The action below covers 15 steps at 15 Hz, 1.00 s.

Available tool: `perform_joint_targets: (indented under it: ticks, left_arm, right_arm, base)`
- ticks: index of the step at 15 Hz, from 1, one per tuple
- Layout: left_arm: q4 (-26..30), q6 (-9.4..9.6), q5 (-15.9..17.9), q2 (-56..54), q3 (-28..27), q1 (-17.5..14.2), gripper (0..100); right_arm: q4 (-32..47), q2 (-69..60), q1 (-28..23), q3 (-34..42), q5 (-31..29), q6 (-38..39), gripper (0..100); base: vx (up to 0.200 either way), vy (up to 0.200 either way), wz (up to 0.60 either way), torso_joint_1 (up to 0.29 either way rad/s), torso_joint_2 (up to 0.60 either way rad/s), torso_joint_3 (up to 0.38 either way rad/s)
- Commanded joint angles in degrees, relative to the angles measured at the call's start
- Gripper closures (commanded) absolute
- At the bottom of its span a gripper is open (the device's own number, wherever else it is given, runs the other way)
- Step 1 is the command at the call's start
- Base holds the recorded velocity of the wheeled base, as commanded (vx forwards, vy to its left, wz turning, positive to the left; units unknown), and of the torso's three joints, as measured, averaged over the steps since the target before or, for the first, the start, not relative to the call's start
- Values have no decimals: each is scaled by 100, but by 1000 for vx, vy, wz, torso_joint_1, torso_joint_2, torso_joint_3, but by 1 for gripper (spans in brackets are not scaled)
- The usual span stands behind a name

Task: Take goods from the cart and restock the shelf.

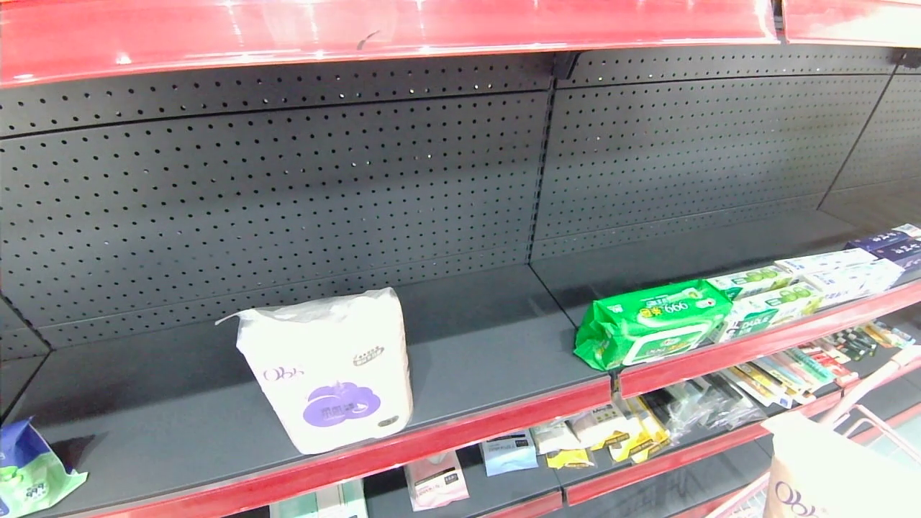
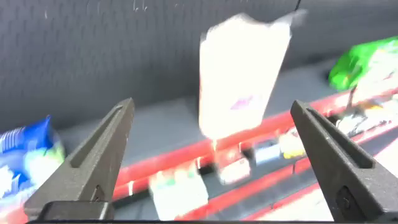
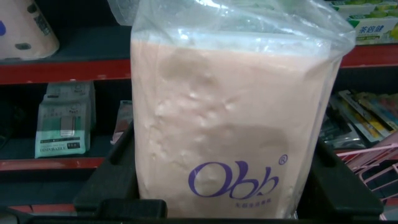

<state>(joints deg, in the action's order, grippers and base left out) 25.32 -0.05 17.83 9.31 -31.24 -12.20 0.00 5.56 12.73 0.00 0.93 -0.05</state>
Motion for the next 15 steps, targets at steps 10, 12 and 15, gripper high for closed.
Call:
perform_joint_targets:
  ticks: [10, 12, 15]
  left_arm:
    - [61, 743, -386, -571, 338, -81, 0]
    - [52, 919, -386, -712, 655, -81, 0]
    - [52, 1024, -404, -826, 769, -89, 0]
  right_arm:
    - [-26, 1096, -271, -1301, -22, 260, 100]
    - [-53, 2670, 19, -2804, 294, 1007, 100]
    - [-70, 3100, 239, -2936, 619, 198, 100]
  base:
    - [0, 0, 0, 0, 0, 0]
    - [0, 0, 0, 0, 0, 0]
    - [0, 0, 0, 0, 0, 0]
